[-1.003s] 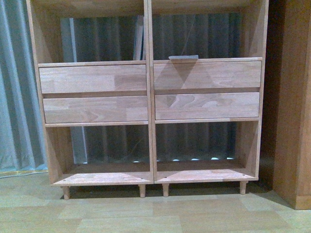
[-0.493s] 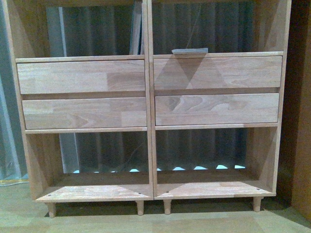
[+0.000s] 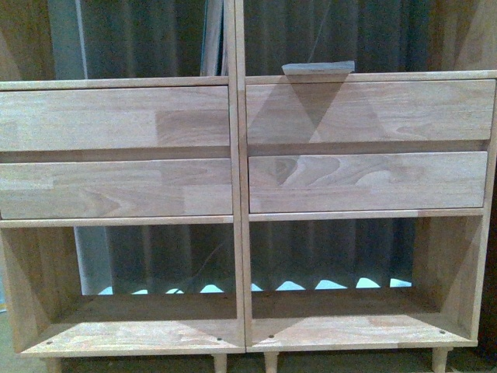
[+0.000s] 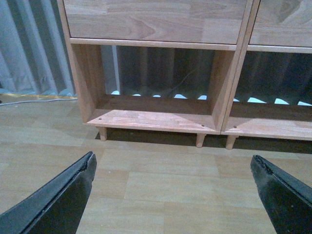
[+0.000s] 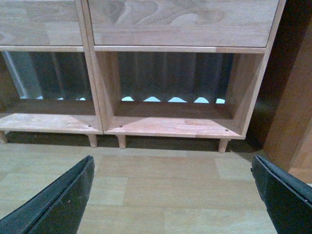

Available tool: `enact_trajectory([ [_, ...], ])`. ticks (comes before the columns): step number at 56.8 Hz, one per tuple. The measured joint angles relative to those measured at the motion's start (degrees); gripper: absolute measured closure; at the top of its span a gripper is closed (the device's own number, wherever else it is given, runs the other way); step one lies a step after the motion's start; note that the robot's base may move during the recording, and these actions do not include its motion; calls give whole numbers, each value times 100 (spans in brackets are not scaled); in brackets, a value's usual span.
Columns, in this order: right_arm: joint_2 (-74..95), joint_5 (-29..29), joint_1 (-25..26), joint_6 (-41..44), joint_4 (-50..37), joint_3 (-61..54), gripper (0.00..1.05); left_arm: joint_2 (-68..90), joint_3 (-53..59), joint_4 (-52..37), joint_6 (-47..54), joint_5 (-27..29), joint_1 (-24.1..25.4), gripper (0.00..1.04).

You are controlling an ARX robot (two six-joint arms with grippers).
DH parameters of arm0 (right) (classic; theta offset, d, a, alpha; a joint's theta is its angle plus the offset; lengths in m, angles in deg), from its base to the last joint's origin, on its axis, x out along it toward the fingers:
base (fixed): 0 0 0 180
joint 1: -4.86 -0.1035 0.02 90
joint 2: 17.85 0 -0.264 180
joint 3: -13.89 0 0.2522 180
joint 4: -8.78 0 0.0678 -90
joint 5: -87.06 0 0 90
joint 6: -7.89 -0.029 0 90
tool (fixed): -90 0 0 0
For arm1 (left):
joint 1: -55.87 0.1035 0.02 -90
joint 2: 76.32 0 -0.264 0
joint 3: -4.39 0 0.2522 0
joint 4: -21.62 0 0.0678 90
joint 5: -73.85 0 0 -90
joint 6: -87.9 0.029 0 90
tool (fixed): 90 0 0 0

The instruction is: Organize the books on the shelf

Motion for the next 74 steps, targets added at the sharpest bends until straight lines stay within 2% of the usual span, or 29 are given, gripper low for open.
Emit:
enact_trajectory([
  [74, 0, 0, -2, 0, 0, 0, 7, 0, 0, 0, 0, 2, 0, 7],
])
